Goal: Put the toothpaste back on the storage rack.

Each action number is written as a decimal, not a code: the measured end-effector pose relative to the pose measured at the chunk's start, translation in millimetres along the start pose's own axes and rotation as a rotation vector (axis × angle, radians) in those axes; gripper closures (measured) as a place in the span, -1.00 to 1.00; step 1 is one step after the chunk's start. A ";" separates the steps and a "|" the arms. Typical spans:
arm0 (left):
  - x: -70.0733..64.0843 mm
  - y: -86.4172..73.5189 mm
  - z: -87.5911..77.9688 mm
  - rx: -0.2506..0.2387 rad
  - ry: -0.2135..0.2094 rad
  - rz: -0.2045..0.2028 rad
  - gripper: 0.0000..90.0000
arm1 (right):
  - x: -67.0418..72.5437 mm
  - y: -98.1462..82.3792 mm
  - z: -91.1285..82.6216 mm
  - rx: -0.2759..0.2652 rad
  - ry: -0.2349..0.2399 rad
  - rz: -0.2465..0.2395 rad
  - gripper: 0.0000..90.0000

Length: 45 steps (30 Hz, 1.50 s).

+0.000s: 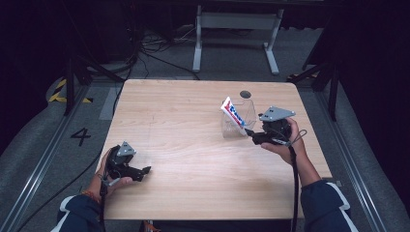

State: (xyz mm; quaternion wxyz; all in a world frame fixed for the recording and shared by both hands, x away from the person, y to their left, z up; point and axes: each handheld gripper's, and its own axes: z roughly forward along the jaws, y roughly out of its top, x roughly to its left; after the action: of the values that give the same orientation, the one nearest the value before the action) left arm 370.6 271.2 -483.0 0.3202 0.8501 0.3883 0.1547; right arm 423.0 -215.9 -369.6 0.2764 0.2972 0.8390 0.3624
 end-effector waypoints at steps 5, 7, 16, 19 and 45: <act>0.0 0.0 0.0 0.000 -0.001 0.000 -0.99 | 0.6 -6.6 -5.7 0.003 0.001 -0.002 -0.39; 0.0 0.0 0.0 0.000 -0.001 -0.001 -0.99 | 0.4 -7.9 -6.8 0.003 0.000 -0.003 -0.39; 0.0 0.0 0.1 0.000 -0.001 -0.001 -0.99 | 1.1 -22.9 -16.8 0.030 0.003 -0.015 -0.40; 0.0 0.0 0.0 0.000 -0.001 0.000 -0.99 | 0.6 -26.2 -18.4 0.035 0.002 -0.020 -0.40; -0.1 0.0 0.1 0.000 -0.001 -0.002 -0.99 | -12.3 -90.0 -23.9 0.125 -0.027 0.039 -0.41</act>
State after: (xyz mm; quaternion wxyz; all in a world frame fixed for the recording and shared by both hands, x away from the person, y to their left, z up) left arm 370.5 271.1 -483.0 0.3206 0.8499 0.3889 0.1540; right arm 388.2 -285.5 -422.1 0.2613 0.3351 0.8503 0.3104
